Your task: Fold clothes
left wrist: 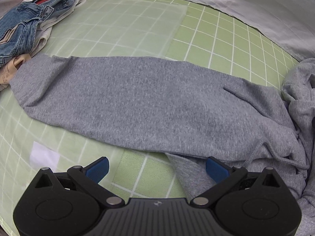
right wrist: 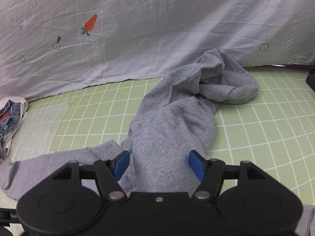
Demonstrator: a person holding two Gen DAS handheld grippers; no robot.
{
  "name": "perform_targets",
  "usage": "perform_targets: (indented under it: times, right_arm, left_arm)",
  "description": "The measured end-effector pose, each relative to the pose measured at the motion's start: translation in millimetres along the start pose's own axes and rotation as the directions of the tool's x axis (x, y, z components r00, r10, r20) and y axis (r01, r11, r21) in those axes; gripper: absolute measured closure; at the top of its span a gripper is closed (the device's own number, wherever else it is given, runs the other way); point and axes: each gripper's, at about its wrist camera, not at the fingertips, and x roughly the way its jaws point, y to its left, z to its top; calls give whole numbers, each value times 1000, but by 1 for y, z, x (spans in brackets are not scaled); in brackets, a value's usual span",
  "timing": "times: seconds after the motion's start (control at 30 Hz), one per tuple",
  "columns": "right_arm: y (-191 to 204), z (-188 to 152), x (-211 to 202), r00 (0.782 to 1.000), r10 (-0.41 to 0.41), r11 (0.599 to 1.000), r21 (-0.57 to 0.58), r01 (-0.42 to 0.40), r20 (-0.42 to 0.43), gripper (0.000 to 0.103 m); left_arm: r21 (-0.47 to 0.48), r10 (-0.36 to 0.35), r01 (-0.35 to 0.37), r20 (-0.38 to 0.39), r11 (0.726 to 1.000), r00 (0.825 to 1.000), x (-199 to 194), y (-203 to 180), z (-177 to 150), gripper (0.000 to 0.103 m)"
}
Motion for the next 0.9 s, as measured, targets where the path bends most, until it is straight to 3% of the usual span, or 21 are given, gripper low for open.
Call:
perform_targets:
  times: [0.13,0.2,0.3,0.43,0.53,0.6,0.73,0.83,0.9]
  right_arm:
    - [-5,-4,0,1000,14,1000,-17,-14,-13,73]
    - [-12,-4,-10,1000,24,1000,-16,-24,13,97]
    - [-26,-6,-35,996,33,999,-7,-33,77,99]
    - [-59,-17,-88,984,-12,1000,-8,14,176,99]
    - [-91,-28,-118,970,-105,994,37,99,221,99]
    - [-122,-36,-135,949,-214,976,88,198,233,99]
    - [-193,-61,-134,911,-395,898,255,358,114,99]
    - [-224,-80,-121,899,-438,849,322,419,-16,97]
    - [-225,-84,-119,895,-445,841,329,430,-31,93]
  left_arm:
    - [27,8,-8,13,1000,1000,-1,-6,-4,0]
    - [27,14,-14,15,1000,1000,-2,-8,-5,1]
    - [34,30,-31,25,999,999,-5,-9,-6,1]
    - [17,34,-34,19,999,999,-4,-5,-9,0]
    - [11,39,-40,15,999,999,-6,-3,-12,0]
    - [13,51,-51,18,999,999,-7,-3,-15,0]
    - [-19,48,-48,10,999,999,-9,6,-21,0]
    - [-43,49,-48,10,998,999,-12,14,-23,0]
    - [-50,50,-49,25,998,998,-18,20,-23,0]
